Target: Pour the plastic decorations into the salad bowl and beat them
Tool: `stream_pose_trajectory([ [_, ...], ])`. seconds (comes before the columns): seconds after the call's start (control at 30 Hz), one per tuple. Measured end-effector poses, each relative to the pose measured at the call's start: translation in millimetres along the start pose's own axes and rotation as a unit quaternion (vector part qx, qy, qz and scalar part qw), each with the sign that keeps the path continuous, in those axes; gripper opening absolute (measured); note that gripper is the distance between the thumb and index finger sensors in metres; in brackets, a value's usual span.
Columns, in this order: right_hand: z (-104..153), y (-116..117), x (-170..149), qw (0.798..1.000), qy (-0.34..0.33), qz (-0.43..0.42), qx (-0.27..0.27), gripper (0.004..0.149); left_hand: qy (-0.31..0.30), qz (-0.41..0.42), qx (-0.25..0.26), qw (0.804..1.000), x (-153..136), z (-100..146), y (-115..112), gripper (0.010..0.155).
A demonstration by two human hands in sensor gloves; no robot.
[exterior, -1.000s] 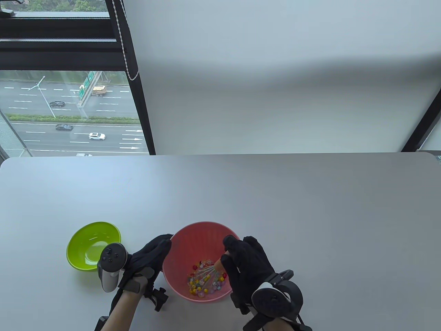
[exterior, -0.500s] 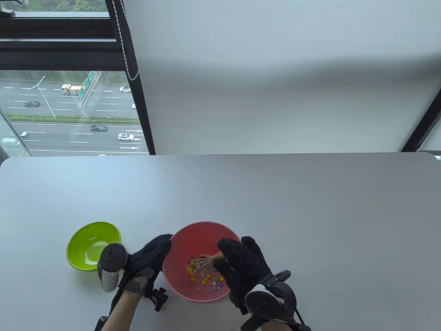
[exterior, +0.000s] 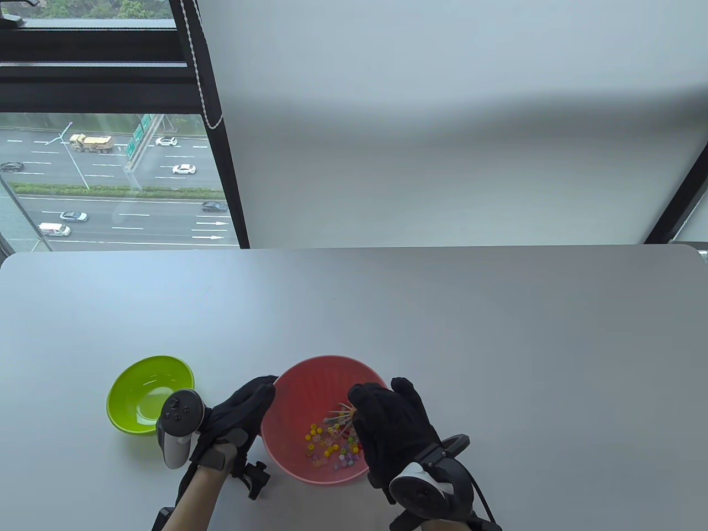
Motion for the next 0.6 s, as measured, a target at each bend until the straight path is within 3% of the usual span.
stream_pose_trajectory([
  [0.33,-2.2,-6.1,-5.8,0.999,0.018,-0.034,-0.001,0.054,0.000,0.000,0.000,1.000,-0.2,-0.1,-0.1,0.067],
  [0.6,-4.9,6.1,-15.3,0.989,0.075,-0.115,0.057,0.056,0.000,0.000,0.000,1.000,-0.2,-0.1,-0.1,0.067],
])
Point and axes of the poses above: the tracker on the back of each hand, its own x axis roughly to the thumb side, its own z axis roughly from the fingertips to the wrist, y = z × x, the point moved 2 cm from there along -z, roughly from the wrist to the fingertips, and after that the axes turned 14 degrees about y, right-handed, at the moved point
